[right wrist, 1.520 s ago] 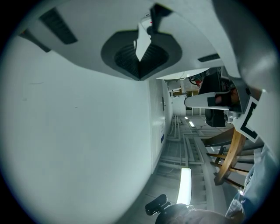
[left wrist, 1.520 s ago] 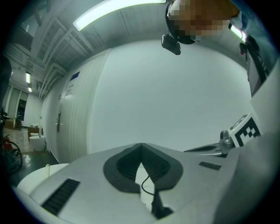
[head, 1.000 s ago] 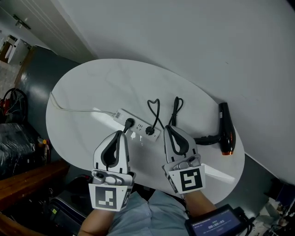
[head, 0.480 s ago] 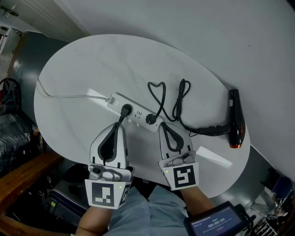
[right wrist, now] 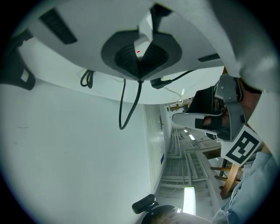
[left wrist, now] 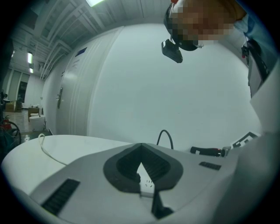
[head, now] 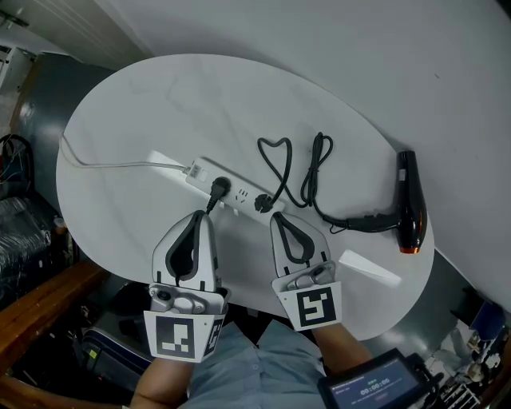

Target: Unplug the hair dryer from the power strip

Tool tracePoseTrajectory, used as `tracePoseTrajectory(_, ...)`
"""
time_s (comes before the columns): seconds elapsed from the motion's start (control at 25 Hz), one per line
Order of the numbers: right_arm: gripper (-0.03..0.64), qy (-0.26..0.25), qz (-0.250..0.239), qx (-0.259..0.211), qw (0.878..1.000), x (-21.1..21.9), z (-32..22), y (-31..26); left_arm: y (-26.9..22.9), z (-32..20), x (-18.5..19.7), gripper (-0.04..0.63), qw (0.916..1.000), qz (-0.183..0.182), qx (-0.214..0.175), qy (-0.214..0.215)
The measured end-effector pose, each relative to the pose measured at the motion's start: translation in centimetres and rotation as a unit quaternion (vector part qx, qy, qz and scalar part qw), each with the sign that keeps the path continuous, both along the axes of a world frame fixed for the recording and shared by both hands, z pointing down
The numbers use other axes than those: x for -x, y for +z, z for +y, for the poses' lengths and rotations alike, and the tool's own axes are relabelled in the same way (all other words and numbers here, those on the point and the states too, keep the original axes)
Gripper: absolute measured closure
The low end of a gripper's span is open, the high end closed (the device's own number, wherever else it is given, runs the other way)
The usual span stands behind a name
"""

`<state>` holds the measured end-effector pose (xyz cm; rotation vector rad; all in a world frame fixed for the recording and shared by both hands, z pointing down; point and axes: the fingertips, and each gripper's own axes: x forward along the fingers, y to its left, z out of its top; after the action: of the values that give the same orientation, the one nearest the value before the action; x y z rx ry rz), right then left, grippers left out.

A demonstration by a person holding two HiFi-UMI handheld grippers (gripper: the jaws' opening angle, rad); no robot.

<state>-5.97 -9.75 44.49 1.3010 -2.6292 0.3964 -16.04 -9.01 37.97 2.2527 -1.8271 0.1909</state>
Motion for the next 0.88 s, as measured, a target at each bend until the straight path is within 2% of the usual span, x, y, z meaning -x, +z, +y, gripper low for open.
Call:
tracePoseTrajectory(0.28,0.62,-0.007,-0.008,0.015,1.0,0.2,0.1,0.6,0.4,-0.5,0.1,0.598,1.0,0.003,0.005,0.004)
tracePoseTrajectory(0.32,0.601,-0.015,-0.012,0.017,1.0,0.5,0.1,0.7,0.5,-0.6,0.2,0.598,1.0,0.002,0.006,0.004)
tracePoseTrajectory(0.36,0.489,-0.022,-0.016,0.019,0.999,0.7,0.1,0.7,0.6,-0.7,0.3,0.598,1.0,0.002,0.007,0.004)
tracePoseTrajectory(0.4,0.468,-0.026,-0.018,0.019,0.999,0.9,0.1,0.7,0.7,-0.8,0.4,0.598,1.0,0.002,0.008,0.003)
tracePoseTrajectory(0.88,0.491,-0.022,-0.007,0.022,0.999,1.7,-1.1,1.2,1.0,-2.0,1.1,0.597,0.9999,0.004,0.016,-0.001)
